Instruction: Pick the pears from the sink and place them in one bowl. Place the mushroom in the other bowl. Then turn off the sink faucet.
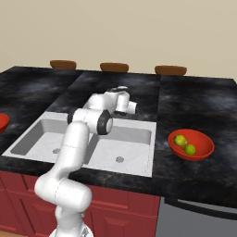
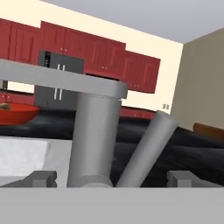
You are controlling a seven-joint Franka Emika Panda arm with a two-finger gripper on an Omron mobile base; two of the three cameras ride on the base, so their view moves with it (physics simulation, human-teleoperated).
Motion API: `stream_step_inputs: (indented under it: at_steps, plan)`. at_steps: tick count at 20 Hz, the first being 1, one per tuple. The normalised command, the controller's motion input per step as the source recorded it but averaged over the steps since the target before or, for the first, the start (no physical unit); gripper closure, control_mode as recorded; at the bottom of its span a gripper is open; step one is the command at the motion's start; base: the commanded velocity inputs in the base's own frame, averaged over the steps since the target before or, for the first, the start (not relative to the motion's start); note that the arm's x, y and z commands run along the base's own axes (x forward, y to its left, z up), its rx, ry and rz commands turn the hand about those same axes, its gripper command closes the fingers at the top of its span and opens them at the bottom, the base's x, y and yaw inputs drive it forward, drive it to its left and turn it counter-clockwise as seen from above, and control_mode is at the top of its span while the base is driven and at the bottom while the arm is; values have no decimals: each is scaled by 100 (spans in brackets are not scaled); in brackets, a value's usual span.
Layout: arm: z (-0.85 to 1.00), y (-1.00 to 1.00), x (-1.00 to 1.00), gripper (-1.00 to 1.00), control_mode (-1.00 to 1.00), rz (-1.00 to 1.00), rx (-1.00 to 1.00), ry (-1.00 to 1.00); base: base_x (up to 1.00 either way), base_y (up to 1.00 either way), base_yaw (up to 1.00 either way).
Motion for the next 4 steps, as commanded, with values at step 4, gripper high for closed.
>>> stream_step_inputs:
  at_steps: [4]
  plan:
    - [4,55,6,-100,-100,8,0,0,0,0,0]
